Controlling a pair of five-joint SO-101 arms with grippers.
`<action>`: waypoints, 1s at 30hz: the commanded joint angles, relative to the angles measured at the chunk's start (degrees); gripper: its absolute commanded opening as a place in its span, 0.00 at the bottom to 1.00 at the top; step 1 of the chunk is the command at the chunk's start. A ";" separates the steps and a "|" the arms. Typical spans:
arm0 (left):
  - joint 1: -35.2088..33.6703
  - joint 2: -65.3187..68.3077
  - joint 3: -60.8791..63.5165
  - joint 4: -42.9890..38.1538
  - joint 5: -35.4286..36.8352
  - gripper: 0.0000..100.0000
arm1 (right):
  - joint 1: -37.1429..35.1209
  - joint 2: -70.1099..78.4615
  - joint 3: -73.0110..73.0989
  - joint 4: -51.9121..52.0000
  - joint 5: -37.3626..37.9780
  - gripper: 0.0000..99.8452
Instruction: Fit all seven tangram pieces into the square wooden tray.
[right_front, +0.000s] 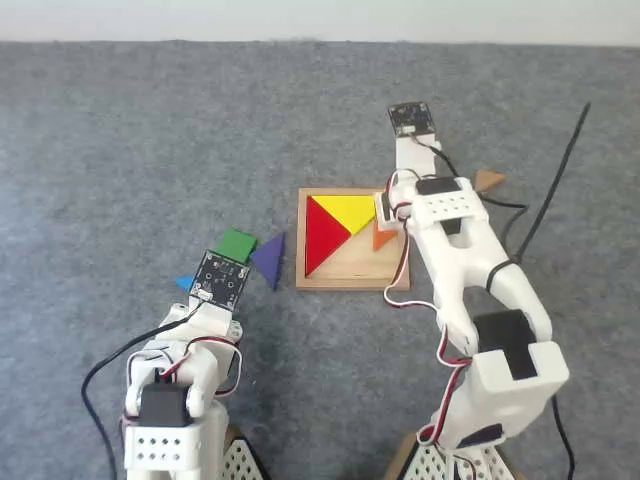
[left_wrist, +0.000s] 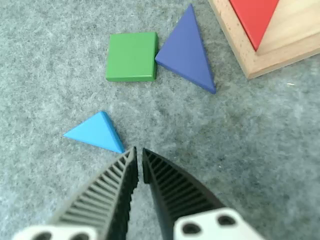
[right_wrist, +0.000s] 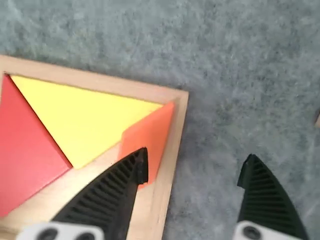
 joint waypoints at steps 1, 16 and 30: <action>-0.26 -1.32 -0.40 0.18 -0.62 0.02 | -0.31 -0.57 -2.02 -3.56 0.62 0.30; -0.26 -1.32 -0.40 0.18 -0.62 0.02 | -2.95 -0.48 1.05 -5.41 3.25 0.30; -0.26 -1.32 -0.40 0.18 -0.62 0.02 | -0.22 6.46 -4.66 -1.80 3.60 0.30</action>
